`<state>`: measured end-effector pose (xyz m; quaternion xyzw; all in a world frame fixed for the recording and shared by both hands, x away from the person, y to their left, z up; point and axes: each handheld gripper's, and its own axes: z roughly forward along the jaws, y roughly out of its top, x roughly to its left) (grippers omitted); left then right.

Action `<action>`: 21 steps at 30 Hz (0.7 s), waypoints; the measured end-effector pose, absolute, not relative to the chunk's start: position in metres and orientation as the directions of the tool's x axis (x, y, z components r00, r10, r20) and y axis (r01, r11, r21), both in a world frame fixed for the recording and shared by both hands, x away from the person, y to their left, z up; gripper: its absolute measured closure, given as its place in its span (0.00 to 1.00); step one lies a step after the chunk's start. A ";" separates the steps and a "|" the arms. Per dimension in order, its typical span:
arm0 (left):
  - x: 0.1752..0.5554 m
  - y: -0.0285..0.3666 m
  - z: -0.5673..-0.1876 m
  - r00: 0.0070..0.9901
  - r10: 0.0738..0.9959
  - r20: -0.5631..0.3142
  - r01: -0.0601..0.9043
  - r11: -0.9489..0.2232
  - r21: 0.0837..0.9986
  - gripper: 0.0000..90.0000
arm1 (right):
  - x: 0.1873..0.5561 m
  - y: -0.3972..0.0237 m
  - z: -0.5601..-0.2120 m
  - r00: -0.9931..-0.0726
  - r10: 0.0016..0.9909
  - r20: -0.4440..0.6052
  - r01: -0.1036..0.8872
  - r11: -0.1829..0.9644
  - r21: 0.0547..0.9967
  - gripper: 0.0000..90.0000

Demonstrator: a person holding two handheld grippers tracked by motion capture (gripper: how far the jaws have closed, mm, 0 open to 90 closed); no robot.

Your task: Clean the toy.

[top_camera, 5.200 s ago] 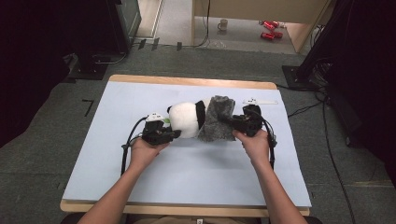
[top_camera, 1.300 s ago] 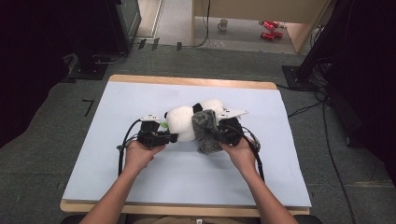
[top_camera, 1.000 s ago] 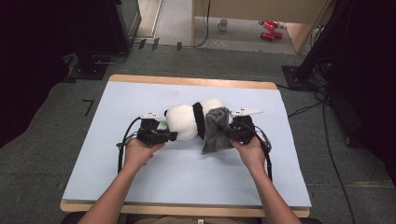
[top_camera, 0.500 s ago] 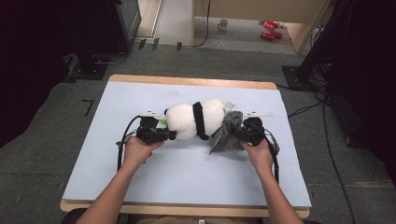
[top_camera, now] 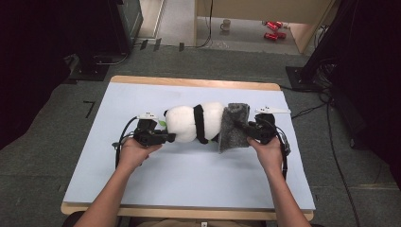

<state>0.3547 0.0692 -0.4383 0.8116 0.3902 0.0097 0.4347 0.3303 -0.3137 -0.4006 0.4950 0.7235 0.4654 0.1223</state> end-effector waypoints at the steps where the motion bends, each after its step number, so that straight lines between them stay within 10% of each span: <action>1: 0.353 0.070 -0.438 0.700 0.639 -0.320 0.623 -0.326 0.711 0.79 | 0.328 -0.311 -0.397 -0.494 0.823 0.281 0.594 0.083 0.800 0.88; 12: 0.356 0.082 -0.442 0.714 0.648 -0.267 0.586 -0.343 0.734 0.75 | 0.324 -0.276 -0.401 -0.600 0.752 0.275 0.602 0.197 0.774 0.88; 21: 0.353 0.088 -0.441 0.758 0.633 -0.158 0.482 -0.379 0.790 0.49 | 0.335 -0.270 -0.413 -0.598 0.752 0.277 0.605 0.197 0.771 0.87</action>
